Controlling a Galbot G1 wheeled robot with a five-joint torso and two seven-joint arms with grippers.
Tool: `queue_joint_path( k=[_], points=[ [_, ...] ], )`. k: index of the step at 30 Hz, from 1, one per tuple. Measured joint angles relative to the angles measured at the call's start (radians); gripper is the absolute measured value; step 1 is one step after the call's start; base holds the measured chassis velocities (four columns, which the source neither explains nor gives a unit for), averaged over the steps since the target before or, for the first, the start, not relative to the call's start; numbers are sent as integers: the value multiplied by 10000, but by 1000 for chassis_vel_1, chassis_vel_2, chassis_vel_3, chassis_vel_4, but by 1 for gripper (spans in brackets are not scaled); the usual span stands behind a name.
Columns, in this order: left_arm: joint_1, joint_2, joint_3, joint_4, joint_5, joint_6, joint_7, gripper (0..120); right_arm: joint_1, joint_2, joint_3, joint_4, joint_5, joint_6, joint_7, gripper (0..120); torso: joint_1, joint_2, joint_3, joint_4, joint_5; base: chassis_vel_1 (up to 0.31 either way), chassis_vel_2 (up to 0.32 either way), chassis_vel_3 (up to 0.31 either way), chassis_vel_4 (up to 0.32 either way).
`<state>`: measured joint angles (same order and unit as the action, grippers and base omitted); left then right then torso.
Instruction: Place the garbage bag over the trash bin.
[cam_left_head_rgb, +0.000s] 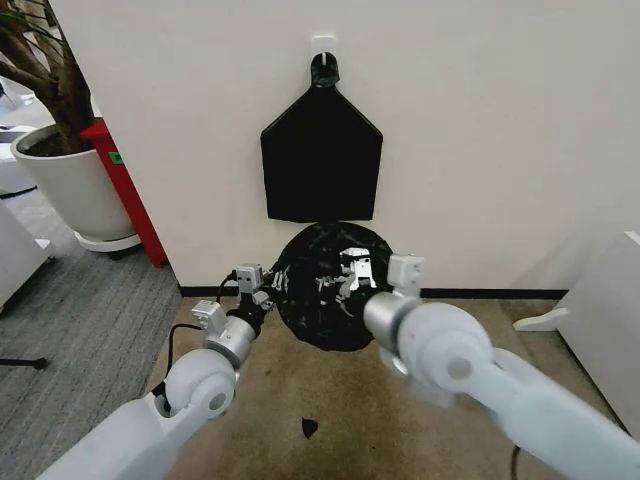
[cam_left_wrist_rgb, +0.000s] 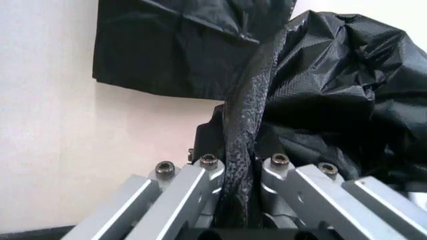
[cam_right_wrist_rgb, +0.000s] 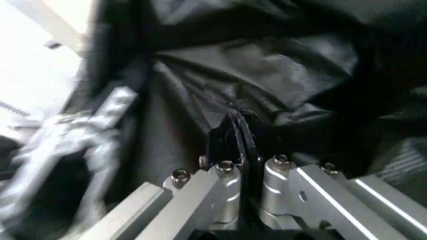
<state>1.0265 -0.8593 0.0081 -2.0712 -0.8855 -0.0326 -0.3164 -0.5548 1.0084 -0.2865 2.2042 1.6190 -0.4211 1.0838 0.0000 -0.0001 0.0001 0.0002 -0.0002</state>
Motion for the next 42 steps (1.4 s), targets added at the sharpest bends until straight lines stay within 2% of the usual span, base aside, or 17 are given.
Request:
queue_joint_path(
  k=[6, 13, 18, 26, 31, 35, 37, 42],
  points=[
    [58, 1, -41, 42, 169, -107, 133, 4, -22, 144, 51, -140, -235, 42, 60, 0, 0, 0, -1, -1, 2, 0, 0, 0, 0],
    [-32, -74, -50, 296, 178, -156, 159, 4, -159, -303, 534, 503, -99, 141, -18, 0, 0, 1, -2, -4, 1, 0, 0, 0, 0],
    [-131, -117, 8, 320, 151, -158, 174, 4, -371, -419, 623, 155, -180, 112, -74, 0, 0, 0, -2, -4, 1, 0, 0, 0, 0],
    [-162, -114, 35, 188, 235, -181, 307, 4, -61, 416, -195, -1128, -605, 366, 628, 0, 0, 1, -1, -1, 1, 0, 0, 0, 0],
    [-38, -115, 28, -55, 289, -193, 366, 4, 350, 1269, -816, -2441, -1089, 640, 1258, 0, 0, 0, -1, -2, 0, 0, 0, 0, 0],
    [38, -118, 10, -114, 343, -209, 407, 4, 474, 1620, -1014, -2785, -1069, 769, 1644, 0, 0, 0, -1, 0, 1, 0, 0, 0, 0],
    [68, -122, -21, -115, 353, -231, 413, 4, 511, 1728, -1023, -2789, -1036, 831, 1868, 0, 0, 0, -1, 2, 1, 0, 0, 0, 0],
    [103, -145, -112, -29, 353, -311, 431, 4, 661, 1399, -972, -2253, -807, 943, 2007, 0, 0, 1, -1, -5, 1, 0, 0, 0, 0]
  ],
)
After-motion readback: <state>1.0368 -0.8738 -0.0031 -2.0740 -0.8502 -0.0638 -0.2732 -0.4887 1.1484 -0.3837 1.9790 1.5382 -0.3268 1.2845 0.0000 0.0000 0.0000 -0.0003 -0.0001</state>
